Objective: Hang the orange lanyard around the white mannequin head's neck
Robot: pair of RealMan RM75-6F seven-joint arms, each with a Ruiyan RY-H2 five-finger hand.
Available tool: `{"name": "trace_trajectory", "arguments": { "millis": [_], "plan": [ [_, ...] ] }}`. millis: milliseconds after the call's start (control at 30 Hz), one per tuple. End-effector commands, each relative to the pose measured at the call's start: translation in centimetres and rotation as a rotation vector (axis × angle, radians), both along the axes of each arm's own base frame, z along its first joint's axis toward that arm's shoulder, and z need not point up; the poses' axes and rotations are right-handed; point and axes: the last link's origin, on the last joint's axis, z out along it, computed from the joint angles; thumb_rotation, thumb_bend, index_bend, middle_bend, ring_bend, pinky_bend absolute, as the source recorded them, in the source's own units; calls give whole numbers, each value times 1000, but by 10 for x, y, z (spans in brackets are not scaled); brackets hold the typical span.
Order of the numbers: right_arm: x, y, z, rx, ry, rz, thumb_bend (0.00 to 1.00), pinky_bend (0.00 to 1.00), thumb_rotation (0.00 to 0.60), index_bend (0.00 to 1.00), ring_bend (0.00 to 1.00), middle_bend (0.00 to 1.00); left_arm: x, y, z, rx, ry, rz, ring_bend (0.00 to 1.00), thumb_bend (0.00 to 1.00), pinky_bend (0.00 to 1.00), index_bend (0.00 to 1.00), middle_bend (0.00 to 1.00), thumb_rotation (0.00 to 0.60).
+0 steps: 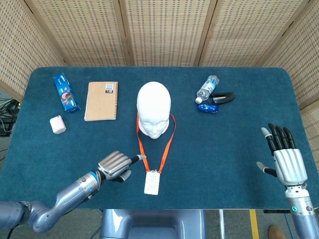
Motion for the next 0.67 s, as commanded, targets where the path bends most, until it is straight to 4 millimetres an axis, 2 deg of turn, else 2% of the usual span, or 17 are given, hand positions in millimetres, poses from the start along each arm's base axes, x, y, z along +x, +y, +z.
{"name": "trace_trajectory", "arguments": {
  "millis": [33,67,100,133,167,200,267,400,667],
  "plan": [
    [1,1,0,4,2,2,0,0,600,0,0,0,-49,4,42,189,32,57,734,0,715,0,763,581],
    [1,1,0,6,3,3,0,0,600,0,0,0,-61,3,52,243,30,77,550,0,510,0,564,558],
    [2,2,-1,11,3,5,0,0,600,0,0,0,-81,-2,67,334,21,107,409,0,375,0,411,542],
    [3,2,-2,17,6,7,0,0,600,0,0,0,-103,-8,81,407,25,168,206,0,199,0,199,527],
    [4,3,-2,23,9,10,0,0,600,0,0,0,-123,-19,99,497,0,245,71,0,79,0,63,521],
    [5,3,-3,25,10,10,0,0,600,0,0,0,-130,-26,105,539,-14,263,23,0,35,0,17,519],
    [6,4,-4,27,12,14,0,0,600,0,0,0,-144,-37,118,627,-24,316,0,0,0,0,0,528],
    [7,5,-4,29,10,20,0,0,600,0,0,0,-158,-50,133,765,-35,372,0,0,0,0,0,592],
    [8,8,1,23,1,22,0,0,600,0,0,0,-170,-61,135,811,-43,398,0,0,0,0,0,600]
  ]
}}
